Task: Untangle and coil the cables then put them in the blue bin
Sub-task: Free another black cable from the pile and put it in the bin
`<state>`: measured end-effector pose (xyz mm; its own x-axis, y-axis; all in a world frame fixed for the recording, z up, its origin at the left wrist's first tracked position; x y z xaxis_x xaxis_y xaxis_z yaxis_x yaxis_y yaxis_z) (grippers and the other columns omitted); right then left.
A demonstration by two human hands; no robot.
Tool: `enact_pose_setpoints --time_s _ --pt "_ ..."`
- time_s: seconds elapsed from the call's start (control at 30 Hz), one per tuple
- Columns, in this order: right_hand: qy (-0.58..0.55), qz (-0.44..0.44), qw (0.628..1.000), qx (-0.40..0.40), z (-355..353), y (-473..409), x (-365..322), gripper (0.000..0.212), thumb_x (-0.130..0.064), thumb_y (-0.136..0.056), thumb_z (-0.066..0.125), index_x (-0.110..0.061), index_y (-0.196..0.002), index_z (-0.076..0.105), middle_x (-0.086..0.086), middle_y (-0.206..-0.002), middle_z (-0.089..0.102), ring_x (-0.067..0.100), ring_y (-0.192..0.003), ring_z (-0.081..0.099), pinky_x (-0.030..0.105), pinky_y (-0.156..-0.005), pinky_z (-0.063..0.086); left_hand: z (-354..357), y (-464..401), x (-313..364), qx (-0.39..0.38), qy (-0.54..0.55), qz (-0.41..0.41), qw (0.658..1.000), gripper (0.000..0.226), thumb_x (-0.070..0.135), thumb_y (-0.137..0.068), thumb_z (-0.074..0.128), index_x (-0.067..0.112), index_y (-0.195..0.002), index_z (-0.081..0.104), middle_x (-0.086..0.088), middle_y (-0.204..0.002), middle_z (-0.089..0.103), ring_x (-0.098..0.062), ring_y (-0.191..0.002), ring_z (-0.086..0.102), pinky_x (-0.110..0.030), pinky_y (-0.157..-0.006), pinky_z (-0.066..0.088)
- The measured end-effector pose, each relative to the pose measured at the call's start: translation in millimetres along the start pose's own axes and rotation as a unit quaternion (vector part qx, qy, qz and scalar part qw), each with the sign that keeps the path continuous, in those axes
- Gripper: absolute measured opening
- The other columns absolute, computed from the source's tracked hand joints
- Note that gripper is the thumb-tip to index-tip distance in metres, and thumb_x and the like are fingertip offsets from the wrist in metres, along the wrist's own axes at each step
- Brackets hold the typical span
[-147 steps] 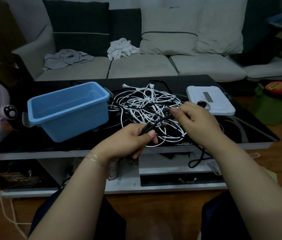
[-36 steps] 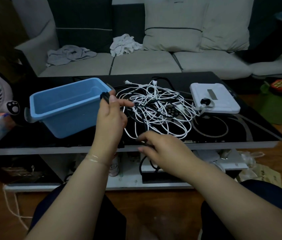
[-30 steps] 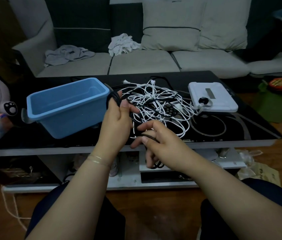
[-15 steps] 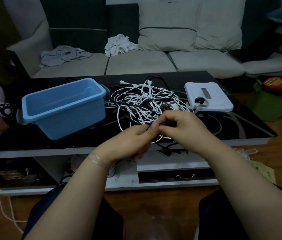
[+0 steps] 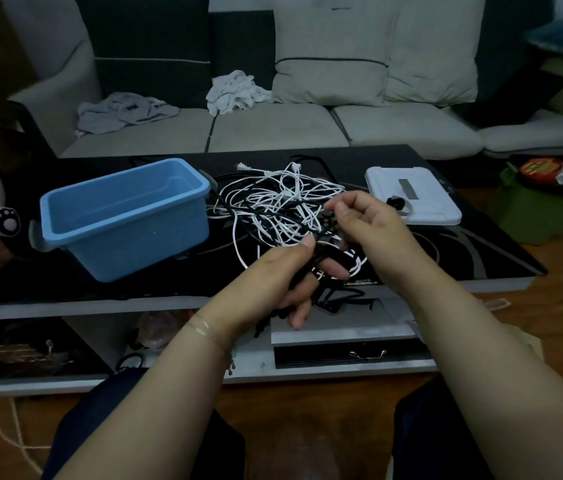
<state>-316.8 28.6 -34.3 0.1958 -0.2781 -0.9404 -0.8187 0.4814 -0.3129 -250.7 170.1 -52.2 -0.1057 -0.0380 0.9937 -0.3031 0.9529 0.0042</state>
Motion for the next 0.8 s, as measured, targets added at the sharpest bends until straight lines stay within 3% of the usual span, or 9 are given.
enact_pose_setpoints --time_s 0.13,0.23,0.3,0.37,0.47,0.57,0.63,0.7,0.8 --pt "0.138 0.001 0.99 -0.007 7.1 -1.5 9.3 0.026 -0.027 -0.1 0.047 -0.027 -0.077 0.059 -0.016 -0.068 0.061 0.005 -0.062 0.057 0.037 -0.063 0.049 -5.5 -1.1 2.8 0.026 0.16 0.027 0.986 0.066 0.049 -0.097 0.027 -0.003 -0.112 0.066 0.006 -0.038 0.023 -0.007 -0.028 0.024 -0.015 -0.037 0.028" --pt "0.162 0.029 0.985 -0.053 22.6 1.7 20.5 0.035 -0.025 -0.102 0.038 -0.036 -0.082 0.065 -0.016 -0.047 0.046 0.005 -0.046 0.039 0.031 -0.052 0.04 -11.0 -1.4 2.5 0.022 0.266 0.029 0.963 0.076 0.049 -0.096 0.026 -0.021 -0.121 0.045 0.006 -0.038 0.029 -0.003 -0.026 0.022 -0.013 -0.034 0.02" --pt "0.152 0.053 0.985 -0.067 29.3 2.2 24.9 0.031 -0.028 -0.103 0.034 -0.023 -0.094 0.063 -0.015 -0.042 0.04 0.006 -0.041 0.038 0.029 -0.05 0.038 -16.0 0.0 2.6 0.023 0.314 0.037 0.948 0.07 0.046 -0.098 0.025 -0.016 -0.123 0.047 0.006 -0.042 0.035 -0.001 -0.026 0.021 -0.014 -0.032 0.017" --pt "0.123 0.064 0.986 -0.091 36.0 3.9 24.9 0.03 -0.024 -0.104 0.032 -0.011 -0.084 0.05 -0.013 -0.042 0.042 0.004 -0.038 0.04 0.027 -0.047 0.039 -23.1 1.1 4.6 0.035 0.374 0.056 0.925 0.058 0.041 -0.1 0.025 -0.004 -0.122 0.054 0.007 -0.046 0.038 -0.002 -0.029 0.015 -0.015 -0.03 0.019" --pt "0.14 0.06 0.973 -0.176 51.6 13.4 25.2 0.026 -0.017 -0.104 0.033 -0.019 -0.08 0.042 -0.004 -0.053 0.049 0.004 -0.043 0.043 0.026 -0.052 0.04 -38.8 2.3 6.5 0.102 0.44 0.083 0.888 0.051 0.035 -0.1 0.025 -0.002 -0.118 0.056 0.008 -0.048 0.039 -0.005 -0.028 0.016 -0.015 -0.031 0.019" --pt "0.205 0.03 0.95 -0.232 62.0 22.4 33.2 0.006 -0.023 -0.101 0.041 -0.022 -0.103 0.047 -0.009 -0.064 0.056 0.002 -0.057 0.047 0.029 -0.065 0.042 -50.3 3.3 4.5 0.176 0.469 0.085 0.861 0.05 0.035 -0.101 0.025 0.0 -0.113 0.058 0.008 -0.052 0.043 -0.006 -0.025 0.025 -0.014 -0.032 0.018" --pt "0.228 0.039 0.941 -0.246 63.2 24.7 37.3 0.037 -0.029 -0.098 0.047 -0.029 -0.133 0.036 -0.013 -0.073 0.052 0.004 -0.067 0.049 0.033 -0.074 0.048 -53.5 3.4 3.6 0.214 0.469 0.091 0.852 0.051 0.035 -0.103 0.023 0.0 -0.111 0.058 0.007 -0.054 0.048 -0.006 -0.026 0.025 -0.014 -0.032 0.019" --pt "0.256 0.049 0.929 -0.264 61.9 26.6 38.6 0.061 -0.031 -0.096 0.05 -0.035 -0.148 0.017 -0.009 -0.092 0.057 0.006 -0.073 0.05 0.036 -0.082 0.052 -53.0 2.2 2.4 0.24 0.465 0.096 0.847 0.051 0.036 -0.103 0.022 0.0 -0.11 0.058 0.005 -0.057 0.054 -0.006 -0.027 0.025 -0.014 -0.031 0.021" --pt "0.324 0.052 0.906 -0.267 57.7 28.7 36.2 0.058 -0.03 -0.098 0.046 -0.039 -0.147 0.016 0.005 -0.122 0.06 0.014 -0.092 0.061 0.033 -0.082 0.051 -53.2 1.6 1.4 0.277 0.449 0.101 0.843 0.051 0.037 -0.105 0.021 0.001 -0.109 0.058 0.003 -0.061 0.062 -0.005 -0.028 0.025 -0.015 -0.032 0.023"
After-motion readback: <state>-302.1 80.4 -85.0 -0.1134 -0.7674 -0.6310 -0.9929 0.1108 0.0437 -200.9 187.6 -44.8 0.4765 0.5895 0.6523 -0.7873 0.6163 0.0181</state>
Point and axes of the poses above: each hand's wrist, its own y-axis away from the middle knuckle, its own z-axis out of the palm, x = y × z, the point moved 3 cm from there along -y, towards the middle knuckle
